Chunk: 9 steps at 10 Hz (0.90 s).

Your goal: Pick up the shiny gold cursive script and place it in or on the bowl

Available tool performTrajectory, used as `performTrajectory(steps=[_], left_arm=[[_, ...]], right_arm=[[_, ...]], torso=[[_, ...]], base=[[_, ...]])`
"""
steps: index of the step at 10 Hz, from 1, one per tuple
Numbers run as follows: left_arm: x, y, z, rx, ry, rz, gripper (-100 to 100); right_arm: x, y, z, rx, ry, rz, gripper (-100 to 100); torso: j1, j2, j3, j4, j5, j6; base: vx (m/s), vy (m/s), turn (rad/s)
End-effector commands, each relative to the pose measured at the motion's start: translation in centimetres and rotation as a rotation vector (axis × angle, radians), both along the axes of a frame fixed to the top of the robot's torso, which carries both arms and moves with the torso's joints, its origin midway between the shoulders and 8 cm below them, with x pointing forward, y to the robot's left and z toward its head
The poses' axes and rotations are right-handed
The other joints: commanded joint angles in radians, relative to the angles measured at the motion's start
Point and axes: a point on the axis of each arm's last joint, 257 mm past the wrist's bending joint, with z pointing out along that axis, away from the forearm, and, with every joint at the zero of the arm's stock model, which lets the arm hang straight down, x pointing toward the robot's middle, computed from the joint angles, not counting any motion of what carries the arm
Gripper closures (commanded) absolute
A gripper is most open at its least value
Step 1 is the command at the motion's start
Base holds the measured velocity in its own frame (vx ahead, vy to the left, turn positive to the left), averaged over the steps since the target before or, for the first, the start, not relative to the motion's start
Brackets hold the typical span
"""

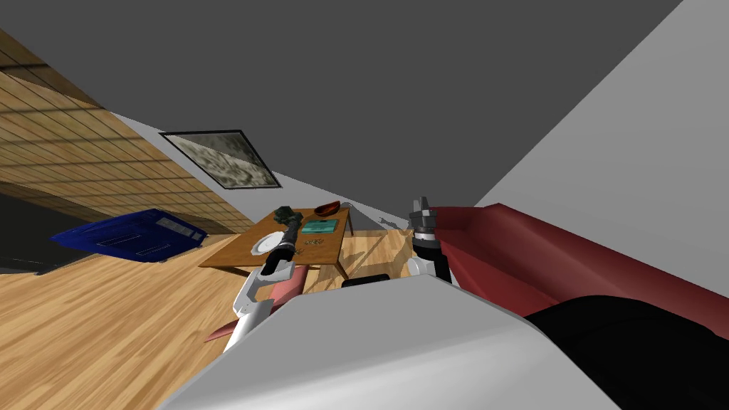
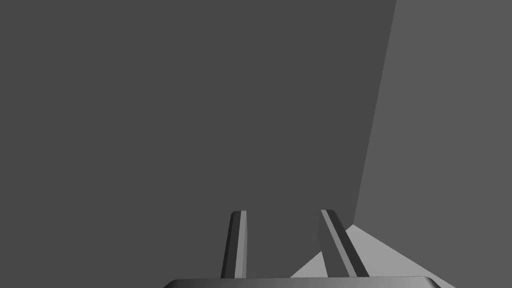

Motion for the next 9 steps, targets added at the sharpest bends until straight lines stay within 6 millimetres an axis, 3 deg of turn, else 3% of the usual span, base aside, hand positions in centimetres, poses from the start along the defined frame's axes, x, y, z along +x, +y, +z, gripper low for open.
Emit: performTrajectory(steps=[1, 6, 9], left_arm=[[0.4, 1.7, -1.6, 0.016, 0.063, 0.031, -100], [-0.6, 5.7, -7.7, 0.016, 0.255, 0.113, -100], [-1.1, 8.3, -10.3, 0.026, 0.370, 0.160, -100]], right_arm=[[0.0, 0.0, 0.0, 0.000, 0.000, 0.000, 0], [0.0, 0.0, 0.0, 0.000, 0.000, 0.000, 0], [0.0, 0.0, 0.0, 0.000, 0.000, 0.000, 0]], torso=[[0.000, 0.000, 0.000, 0.000, 0.000, 0.000], [0.001, -0.001, 0.000, 0.000, 0.000, 0.000], [0.002, -0.004, -0.002, -0.001, 0.000, 0.000]], base=[[0.047, -0.109, -0.025], [0.042, -0.071, 0.007], [0.100, -0.061, -0.038]])
